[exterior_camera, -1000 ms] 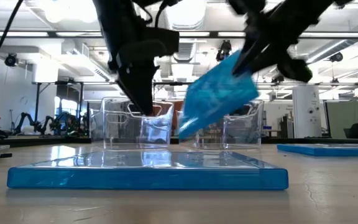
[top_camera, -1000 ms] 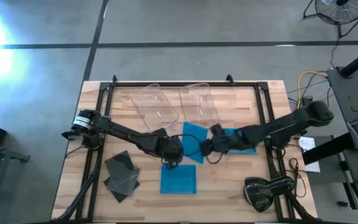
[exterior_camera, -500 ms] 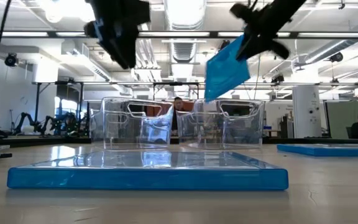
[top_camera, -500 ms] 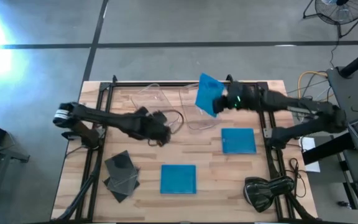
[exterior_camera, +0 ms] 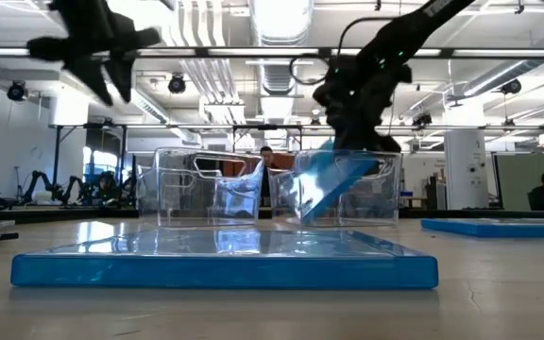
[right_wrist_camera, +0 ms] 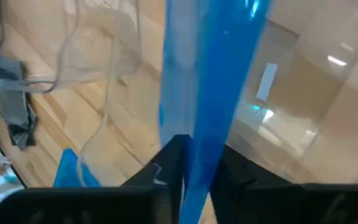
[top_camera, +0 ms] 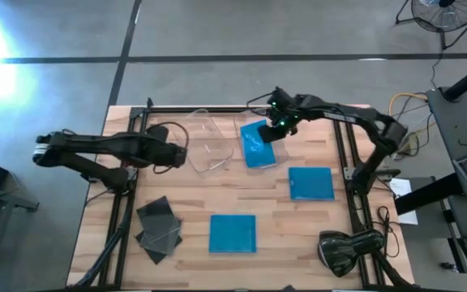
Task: Pick & place jewel cases by type
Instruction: Put the middle blue CD case into the right transparent bin, then adjust the left transparent bin
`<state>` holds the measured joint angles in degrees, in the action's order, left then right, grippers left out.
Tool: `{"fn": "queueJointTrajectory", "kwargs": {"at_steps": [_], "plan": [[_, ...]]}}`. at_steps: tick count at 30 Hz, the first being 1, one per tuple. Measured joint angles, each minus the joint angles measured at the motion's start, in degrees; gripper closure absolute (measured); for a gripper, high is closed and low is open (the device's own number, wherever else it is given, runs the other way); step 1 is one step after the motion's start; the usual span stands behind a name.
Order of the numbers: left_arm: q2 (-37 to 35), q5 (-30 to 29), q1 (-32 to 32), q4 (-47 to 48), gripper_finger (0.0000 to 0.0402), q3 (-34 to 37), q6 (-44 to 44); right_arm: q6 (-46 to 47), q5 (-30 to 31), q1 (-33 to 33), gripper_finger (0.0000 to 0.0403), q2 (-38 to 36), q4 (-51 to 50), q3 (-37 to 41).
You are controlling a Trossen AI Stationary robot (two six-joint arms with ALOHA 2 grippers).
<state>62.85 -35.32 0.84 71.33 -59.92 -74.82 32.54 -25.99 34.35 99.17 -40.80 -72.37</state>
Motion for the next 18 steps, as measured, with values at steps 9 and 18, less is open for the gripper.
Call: {"fn": "queueJointTrajectory", "kwargs": {"at_steps": [9,18], "plan": [[-7.78,4.32,0.02,-6.53,0.0255,16.61,-15.62,-7.43,17.73,-0.71,0.0209,1.9,-9.24,-7.18],[-8.84,-0.48,-3.92,-21.65,0.0255,25.82,-20.62,-9.54,23.38,-1.47,0.0131,-8.98,-11.75,-8.18]]}}
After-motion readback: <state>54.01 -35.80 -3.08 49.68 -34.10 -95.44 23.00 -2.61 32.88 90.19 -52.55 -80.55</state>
